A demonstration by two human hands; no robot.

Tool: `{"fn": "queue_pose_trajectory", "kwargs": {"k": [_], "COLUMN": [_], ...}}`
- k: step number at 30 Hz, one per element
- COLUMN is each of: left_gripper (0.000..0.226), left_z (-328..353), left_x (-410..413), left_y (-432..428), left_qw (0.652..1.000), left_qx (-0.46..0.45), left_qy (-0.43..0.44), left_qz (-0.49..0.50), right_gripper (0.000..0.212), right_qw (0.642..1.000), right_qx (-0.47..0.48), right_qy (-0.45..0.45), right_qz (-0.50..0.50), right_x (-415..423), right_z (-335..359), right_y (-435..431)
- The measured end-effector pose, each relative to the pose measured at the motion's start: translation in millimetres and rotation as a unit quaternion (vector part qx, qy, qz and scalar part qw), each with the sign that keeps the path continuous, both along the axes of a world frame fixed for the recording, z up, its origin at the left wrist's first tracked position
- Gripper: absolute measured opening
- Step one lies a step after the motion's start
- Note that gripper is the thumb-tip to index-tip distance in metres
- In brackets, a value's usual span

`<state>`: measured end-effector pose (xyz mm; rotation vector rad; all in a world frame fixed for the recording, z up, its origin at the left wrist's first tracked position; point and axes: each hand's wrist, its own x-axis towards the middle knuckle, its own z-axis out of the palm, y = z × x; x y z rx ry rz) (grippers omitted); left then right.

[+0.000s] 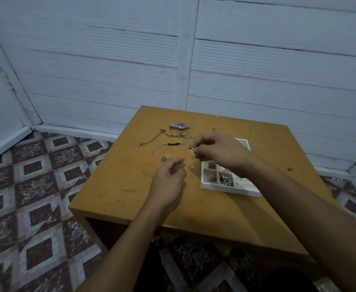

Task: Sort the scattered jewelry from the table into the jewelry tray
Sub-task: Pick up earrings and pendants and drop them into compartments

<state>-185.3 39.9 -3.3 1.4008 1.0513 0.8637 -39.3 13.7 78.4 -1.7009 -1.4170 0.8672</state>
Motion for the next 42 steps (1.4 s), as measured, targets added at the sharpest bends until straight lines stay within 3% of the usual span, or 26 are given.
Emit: {"fn": "queue_pose_trajectory", "kwargs": {"k": [3,7,14,17,23,27,34,42], "left_gripper": [0.026,0.023,0.024,0.025,0.027,0.037,0.037,0.037], "left_z": [-2.6,-4.0,0.7,2.7,10.1,19.7,20.1,14.2], "left_x": [2.8,4.2,7.8,15.5,26.1,29.6,31.9,33.8], "left_y": [-0.3,-4.0,-7.9,-13.7,-18.2,-20.7,-26.6,-36.1], "left_qw": [0.99,0.98,0.958,0.937,0.84,0.8,0.804,0.8], "left_qx": [-0.11,-0.157,-0.218,-0.259,-0.384,-0.408,-0.413,-0.43], "left_qy": [-0.081,-0.121,-0.187,-0.232,-0.384,-0.44,-0.427,-0.416], "left_qz": [0.026,0.028,-0.001,-0.019,-0.006,-0.015,-0.029,-0.046], "right_gripper": [0.024,0.024,0.023,0.018,0.014,0.009,0.011,0.016], "right_qw": [0.998,0.988,0.987,0.991,0.992,0.989,0.978,0.963], "right_qx": [-0.011,-0.055,-0.093,-0.096,-0.099,-0.115,-0.085,-0.048], "right_qy": [0.064,0.141,0.13,0.095,0.051,0.02,-0.18,-0.262], "right_qz": [-0.009,-0.008,-0.003,0.015,0.065,0.089,0.068,0.046], "right_x": [-0.6,0.9,8.4,9.2,10.1,11.0,10.1,12.6], "right_z": [6.4,12.3,18.4,23.8,38.3,39.0,36.1,30.8], "right_y": [-4.4,-9.2,-15.4,-15.5,-20.9,-25.0,-29.3,-28.2]}}
